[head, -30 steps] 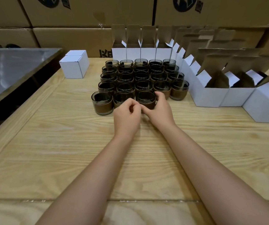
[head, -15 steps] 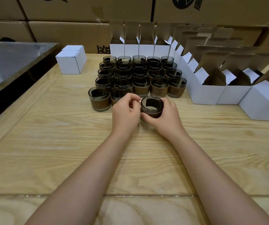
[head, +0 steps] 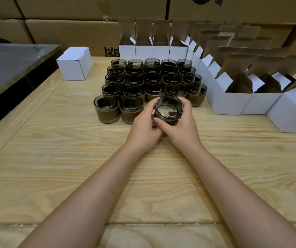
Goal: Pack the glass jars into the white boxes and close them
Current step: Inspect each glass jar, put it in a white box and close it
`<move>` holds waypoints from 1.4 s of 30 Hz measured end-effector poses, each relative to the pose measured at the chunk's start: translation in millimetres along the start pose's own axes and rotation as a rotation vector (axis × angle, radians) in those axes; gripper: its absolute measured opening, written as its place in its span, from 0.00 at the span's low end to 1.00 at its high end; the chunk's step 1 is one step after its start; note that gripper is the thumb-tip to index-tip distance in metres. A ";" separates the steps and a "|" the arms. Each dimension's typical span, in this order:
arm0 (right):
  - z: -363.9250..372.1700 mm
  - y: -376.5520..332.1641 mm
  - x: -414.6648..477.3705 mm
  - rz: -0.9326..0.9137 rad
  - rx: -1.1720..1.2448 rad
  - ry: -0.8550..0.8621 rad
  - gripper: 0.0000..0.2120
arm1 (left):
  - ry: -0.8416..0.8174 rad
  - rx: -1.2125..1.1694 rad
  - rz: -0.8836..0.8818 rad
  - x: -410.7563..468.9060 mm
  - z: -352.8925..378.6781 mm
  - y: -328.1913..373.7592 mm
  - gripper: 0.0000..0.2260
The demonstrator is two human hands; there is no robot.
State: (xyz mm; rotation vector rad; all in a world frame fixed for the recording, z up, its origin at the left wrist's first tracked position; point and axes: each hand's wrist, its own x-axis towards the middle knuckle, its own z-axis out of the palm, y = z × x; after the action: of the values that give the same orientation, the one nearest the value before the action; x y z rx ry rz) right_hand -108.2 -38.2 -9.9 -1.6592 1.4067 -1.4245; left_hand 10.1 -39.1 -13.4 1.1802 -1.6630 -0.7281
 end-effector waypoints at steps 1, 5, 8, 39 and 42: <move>0.3 0.2 -0.1 0.011 0.012 -0.021 0.33 | 0.013 -0.004 -0.008 0.2 -1.0 -0.9 0.29; -2.3 -0.2 -1.6 0.037 0.089 -0.072 0.33 | 0.014 -0.006 -0.037 0.5 -2.6 -2.8 0.29; -3.2 -1.4 -3.7 0.014 0.127 -0.079 0.31 | 0.012 -0.061 -0.048 0.1 -2.3 -4.3 0.29; -16.6 -12.3 9.7 0.205 0.416 -0.100 0.07 | 0.011 -0.104 -0.083 0.5 -4.6 -2.1 0.32; -24.6 -8.3 11.4 0.208 0.567 -0.243 0.11 | 0.030 -0.137 -0.087 0.9 -5.0 -3.4 0.32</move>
State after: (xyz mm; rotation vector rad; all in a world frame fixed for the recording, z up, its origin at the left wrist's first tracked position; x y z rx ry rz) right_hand -129.2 -40.7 8.9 -1.2307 0.8971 -1.2941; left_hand 16.0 -40.9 -14.1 1.1655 -1.5195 -0.8610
